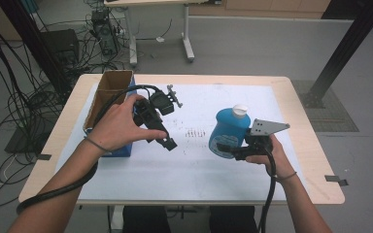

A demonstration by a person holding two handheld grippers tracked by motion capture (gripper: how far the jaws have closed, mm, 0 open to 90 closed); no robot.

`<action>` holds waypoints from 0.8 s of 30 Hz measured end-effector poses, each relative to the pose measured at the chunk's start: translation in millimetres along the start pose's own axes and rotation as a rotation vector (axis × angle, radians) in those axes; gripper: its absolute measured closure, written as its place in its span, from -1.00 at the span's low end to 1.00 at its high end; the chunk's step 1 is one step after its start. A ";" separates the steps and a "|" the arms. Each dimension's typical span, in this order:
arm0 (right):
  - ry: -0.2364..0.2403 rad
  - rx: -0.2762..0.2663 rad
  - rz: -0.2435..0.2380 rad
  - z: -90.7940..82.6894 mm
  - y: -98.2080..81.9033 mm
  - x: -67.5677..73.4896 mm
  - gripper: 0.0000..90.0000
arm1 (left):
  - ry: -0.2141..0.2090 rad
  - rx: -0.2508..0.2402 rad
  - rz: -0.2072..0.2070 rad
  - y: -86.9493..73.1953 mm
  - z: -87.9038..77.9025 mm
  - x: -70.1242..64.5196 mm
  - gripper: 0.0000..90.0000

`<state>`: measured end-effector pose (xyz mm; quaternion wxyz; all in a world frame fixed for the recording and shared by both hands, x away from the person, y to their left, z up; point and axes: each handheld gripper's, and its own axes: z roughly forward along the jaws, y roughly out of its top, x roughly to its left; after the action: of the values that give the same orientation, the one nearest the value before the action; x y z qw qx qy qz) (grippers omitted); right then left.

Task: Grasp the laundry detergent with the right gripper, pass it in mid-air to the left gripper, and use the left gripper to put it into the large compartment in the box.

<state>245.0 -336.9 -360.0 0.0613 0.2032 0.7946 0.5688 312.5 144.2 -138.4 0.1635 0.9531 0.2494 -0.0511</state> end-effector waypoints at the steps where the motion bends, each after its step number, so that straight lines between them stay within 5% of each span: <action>1: 0.006 0.000 -0.002 1.2 0.1 0.1 -0.10 | 0.003 0.002 0.005 1.5 -1.4 -0.6 -0.87; 24: 0.169 0.034 -0.047 30.8 12.4 -0.3 -0.10 | -0.041 0.059 0.141 25.4 -12.8 -9.4 -0.86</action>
<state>258.5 -306.6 -359.1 0.0039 0.1365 0.8112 0.5687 317.0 123.3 -117.4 0.1437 0.9714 0.1767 -0.0664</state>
